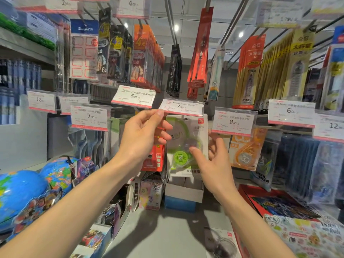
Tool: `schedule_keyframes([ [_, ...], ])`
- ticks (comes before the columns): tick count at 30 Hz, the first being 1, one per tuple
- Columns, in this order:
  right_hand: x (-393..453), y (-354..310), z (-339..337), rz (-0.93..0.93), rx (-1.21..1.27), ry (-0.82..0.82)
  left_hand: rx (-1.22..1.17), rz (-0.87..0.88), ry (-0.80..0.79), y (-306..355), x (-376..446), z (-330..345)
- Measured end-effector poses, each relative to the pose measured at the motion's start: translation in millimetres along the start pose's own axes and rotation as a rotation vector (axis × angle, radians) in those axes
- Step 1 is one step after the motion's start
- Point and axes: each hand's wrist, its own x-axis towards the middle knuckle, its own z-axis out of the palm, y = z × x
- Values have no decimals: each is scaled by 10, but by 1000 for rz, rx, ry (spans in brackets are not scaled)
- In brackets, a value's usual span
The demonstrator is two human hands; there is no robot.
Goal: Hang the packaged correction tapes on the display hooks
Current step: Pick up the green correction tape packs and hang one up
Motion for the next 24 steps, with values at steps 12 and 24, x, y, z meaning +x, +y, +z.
schedule_keyframes([
  [12, 88, -72, 45, -71, -77, 59, -10, -6, -48, 76, -2, -17],
  [24, 90, 41, 166, -27, -344, 60, 326, -26, -23, -472, -120, -177],
])
